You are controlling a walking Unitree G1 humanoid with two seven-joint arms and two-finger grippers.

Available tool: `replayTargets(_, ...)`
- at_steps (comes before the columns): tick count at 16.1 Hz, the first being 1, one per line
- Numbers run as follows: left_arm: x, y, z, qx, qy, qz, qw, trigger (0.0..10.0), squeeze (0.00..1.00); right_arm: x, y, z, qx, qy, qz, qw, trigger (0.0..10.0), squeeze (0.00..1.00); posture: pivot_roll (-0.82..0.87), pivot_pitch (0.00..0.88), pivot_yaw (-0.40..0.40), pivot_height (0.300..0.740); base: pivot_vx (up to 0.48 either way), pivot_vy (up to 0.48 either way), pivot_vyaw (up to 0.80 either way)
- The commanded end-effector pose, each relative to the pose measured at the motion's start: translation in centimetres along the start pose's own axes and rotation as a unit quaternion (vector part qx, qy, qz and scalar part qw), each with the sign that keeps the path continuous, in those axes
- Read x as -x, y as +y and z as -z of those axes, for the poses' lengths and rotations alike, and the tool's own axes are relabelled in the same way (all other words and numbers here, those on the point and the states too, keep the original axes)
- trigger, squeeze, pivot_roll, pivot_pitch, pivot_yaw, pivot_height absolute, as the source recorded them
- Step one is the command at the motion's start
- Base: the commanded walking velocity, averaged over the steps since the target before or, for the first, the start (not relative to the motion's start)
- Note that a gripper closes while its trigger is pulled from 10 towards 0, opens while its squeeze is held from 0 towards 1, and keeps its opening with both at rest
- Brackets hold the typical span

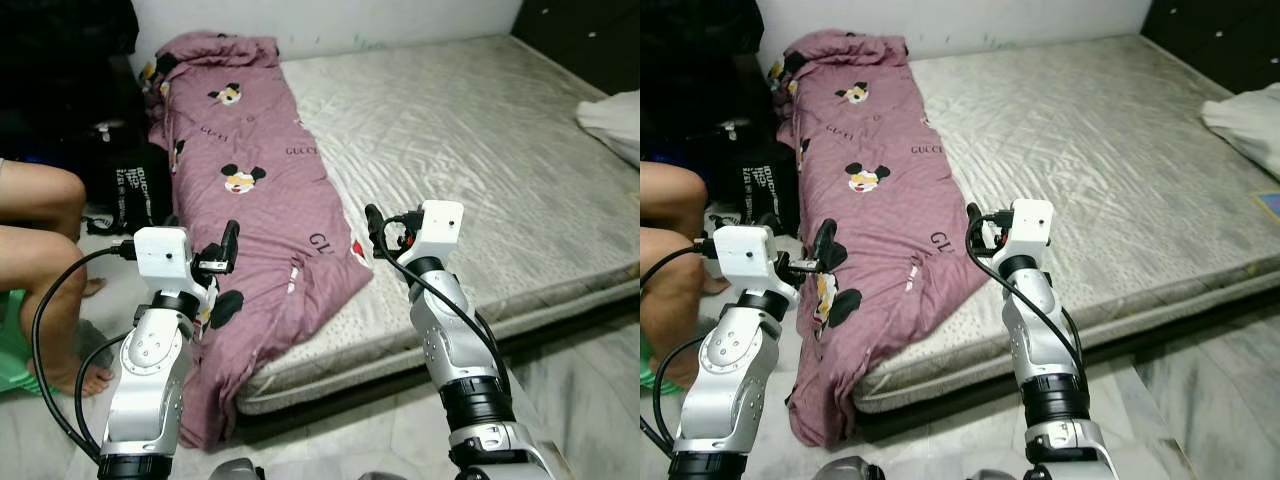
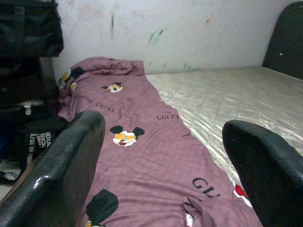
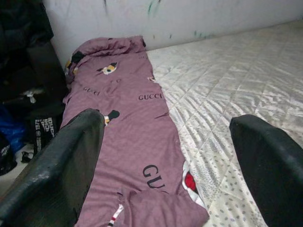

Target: Clean up the room

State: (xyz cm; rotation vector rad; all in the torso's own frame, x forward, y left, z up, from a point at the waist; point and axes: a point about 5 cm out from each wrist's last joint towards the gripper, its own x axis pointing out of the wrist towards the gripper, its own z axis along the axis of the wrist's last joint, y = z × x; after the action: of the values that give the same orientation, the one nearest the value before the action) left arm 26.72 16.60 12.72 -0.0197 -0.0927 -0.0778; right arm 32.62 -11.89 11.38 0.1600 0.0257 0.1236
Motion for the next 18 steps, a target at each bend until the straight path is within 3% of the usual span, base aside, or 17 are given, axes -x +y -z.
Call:
replayTargets(1, -0.13, 0.06, -0.27, 0.003, -0.002, -0.003, 1.0, 10.0, 0.0, -0.1, 0.05, -0.2, -0.002, -0.001, 0.001, 1.0, 10.0, 0.0, -0.04, 0.032, -0.013, 0.74, 0.0, 0.0, 0.0)
replayTargets(13, -0.58, -0.12, -0.7, 0.005, -0.006, -0.018, 1.0, 10.0, 0.0, 0.06, 0.15, -0.16, 0.003, 0.004, -0.003, 1.0, 10.0, 0.0, -0.04, 0.064, -0.011, 0.74, 0.0, 0.0, 0.0)
replayTargets(18, -0.3, -0.24, -0.71, 0.005, 0.001, -0.02, 1.0, 10.0, 0.0, 0.3, 0.12, -0.07, 0.0, 0.012, -0.002, 1.0, 10.0, 0.0, -0.03, 0.096, -0.012, 0.74, 0.0, 0.0, 0.64)
